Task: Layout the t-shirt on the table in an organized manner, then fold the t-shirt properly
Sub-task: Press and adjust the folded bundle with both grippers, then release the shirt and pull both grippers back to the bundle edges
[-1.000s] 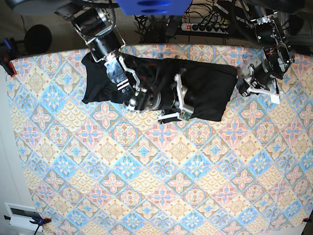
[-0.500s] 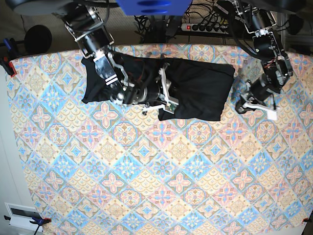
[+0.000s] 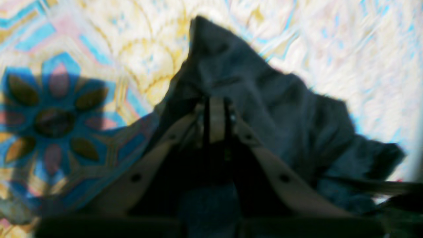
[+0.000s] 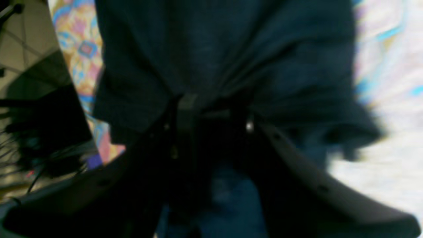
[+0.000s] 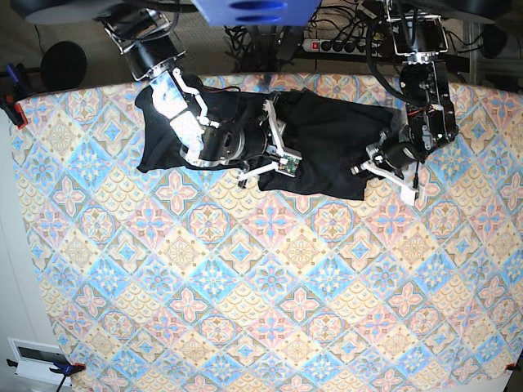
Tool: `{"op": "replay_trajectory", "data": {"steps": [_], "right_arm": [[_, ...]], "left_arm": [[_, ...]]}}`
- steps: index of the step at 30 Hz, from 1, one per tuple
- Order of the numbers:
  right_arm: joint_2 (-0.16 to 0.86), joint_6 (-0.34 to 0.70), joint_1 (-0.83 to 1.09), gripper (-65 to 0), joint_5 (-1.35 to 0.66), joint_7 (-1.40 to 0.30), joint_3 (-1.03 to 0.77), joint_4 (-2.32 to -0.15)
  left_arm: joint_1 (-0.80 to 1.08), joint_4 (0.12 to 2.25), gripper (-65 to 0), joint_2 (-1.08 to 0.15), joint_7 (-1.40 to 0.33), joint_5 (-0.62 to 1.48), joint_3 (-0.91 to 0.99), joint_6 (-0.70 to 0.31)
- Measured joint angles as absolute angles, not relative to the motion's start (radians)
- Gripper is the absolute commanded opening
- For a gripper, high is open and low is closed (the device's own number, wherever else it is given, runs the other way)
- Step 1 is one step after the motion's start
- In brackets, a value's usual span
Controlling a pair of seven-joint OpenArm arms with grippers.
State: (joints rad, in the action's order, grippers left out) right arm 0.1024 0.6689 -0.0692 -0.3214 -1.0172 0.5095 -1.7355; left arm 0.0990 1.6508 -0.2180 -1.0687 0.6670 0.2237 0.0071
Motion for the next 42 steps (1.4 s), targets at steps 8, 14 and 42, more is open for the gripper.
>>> {"op": "replay_trajectory", "data": {"steps": [8,14,42], "right_arm": [[0.125,0.670,0.057,-48.4,-0.321,-1.037,0.244,-1.824],[0.173,0.673,0.098,-48.4,-0.398,-1.022,-0.006,-1.861],[0.306,0.670,0.180,-35.3,-0.797,-1.199,-0.382,-1.554]], "left_arm": [[0.091,1.567,-64.8,-0.216,-0.994,0.516,0.155,-0.024],[0.100,1.547,-64.8,-0.212,-0.918,0.532,0.177,-0.037],[0.164,1.657,-64.8,-0.249,-0.976,0.790,0.328,0.007]]}}
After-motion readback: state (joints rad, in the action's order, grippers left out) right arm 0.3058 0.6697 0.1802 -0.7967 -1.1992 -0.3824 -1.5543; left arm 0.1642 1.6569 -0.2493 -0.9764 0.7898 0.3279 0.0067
